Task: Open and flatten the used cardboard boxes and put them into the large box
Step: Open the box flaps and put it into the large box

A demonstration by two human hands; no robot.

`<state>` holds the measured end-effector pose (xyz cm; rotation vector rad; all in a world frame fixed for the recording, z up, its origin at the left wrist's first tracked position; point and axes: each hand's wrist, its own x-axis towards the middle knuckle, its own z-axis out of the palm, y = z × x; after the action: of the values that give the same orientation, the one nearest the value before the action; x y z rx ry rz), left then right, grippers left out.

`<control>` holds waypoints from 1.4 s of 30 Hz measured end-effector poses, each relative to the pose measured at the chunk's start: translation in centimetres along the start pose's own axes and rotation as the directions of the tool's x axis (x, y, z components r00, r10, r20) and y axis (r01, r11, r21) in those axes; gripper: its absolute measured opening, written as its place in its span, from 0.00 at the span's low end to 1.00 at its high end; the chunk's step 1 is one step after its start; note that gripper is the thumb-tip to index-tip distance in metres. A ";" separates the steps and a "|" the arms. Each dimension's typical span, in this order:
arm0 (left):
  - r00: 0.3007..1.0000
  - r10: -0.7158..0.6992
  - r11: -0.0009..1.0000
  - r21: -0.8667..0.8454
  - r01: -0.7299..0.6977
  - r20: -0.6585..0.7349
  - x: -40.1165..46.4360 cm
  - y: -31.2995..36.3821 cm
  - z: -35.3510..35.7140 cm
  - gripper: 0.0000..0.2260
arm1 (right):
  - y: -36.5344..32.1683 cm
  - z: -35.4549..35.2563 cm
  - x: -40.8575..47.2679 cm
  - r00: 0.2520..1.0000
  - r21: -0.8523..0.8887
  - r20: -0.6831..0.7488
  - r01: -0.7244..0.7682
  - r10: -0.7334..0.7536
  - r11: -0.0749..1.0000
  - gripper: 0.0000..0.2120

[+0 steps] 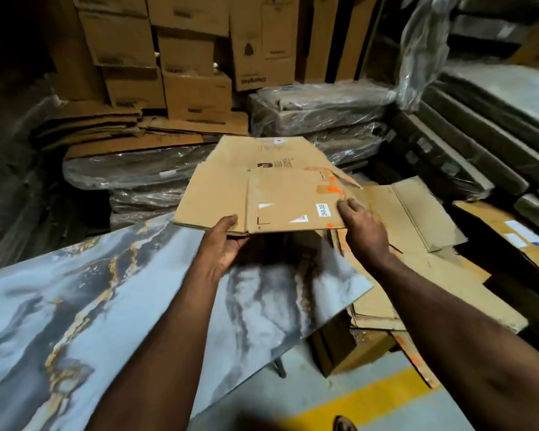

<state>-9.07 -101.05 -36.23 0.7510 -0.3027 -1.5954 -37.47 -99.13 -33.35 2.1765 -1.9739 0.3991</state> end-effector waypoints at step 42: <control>0.742 -0.366 0.890 0.020 0.455 -0.562 18.0 -45.2 16.4 0.18 | 41.7 20.7 0.1 0.736 -0.135 0.673 0.028 0.071 0.990 0.44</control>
<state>-54.75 -113.75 -55.93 1.4402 0.1803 -1.6929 -77.23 -109.91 -55.00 2.4180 -2.2527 -0.6258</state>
